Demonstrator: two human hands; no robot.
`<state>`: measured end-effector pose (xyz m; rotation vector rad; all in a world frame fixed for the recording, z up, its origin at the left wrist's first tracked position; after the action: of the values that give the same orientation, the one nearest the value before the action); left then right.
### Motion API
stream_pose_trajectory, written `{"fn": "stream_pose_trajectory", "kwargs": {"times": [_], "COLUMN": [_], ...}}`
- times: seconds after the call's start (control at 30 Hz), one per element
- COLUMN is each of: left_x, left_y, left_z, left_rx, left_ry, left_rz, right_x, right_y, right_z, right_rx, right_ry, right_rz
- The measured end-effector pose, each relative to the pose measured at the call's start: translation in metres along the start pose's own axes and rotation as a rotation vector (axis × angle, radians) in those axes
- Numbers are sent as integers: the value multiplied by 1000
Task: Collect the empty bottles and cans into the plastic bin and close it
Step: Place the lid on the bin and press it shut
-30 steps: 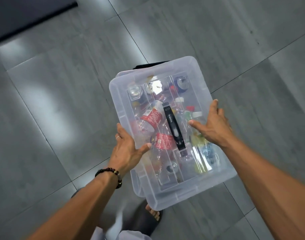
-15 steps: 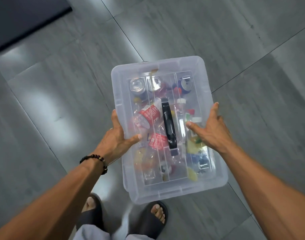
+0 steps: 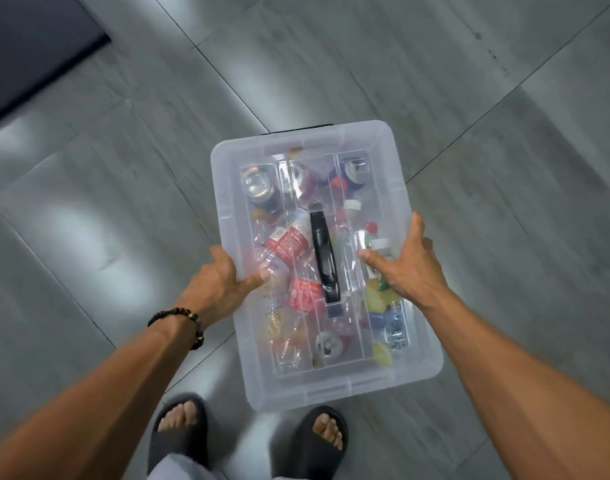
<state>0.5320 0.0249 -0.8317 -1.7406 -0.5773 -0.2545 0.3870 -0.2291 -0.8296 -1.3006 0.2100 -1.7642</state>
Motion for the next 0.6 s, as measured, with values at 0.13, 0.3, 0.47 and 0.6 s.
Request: {"fn": "stream_pose_trajectory", "kwargs": {"times": [0.13,0.3,0.47,0.6], "left_x": [15,-9,-27,-32], "left_y": [-2,2,34,39], "left_z": [-42,-108,-102,-99], "left_rx": [-354,-964,-970,-977], "left_ry": [594,1059,1237,1289], "left_rz": [-386,-6,13,-16], "right_x": [-2,-5,-9,-11], "right_y": [1,2,2,-3], "right_z": [1,1,-1,-2], "right_rx": [-21,-86,-85,-88], "right_ry": [-43,-21,-24,-21], "right_rz": [-45,-67,-109,-135]}}
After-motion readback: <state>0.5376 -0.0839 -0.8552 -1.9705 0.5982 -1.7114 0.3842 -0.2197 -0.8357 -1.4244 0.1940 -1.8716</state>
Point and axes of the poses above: each hand's wrist, its own y-axis towards the middle knuckle, its own x-axis out of the back of the hand, z = x × y, the point moved 3 cm from there along y, towards the middle knuckle, and after that the axes turned 8 degrees about x, right-handed, at the moved point
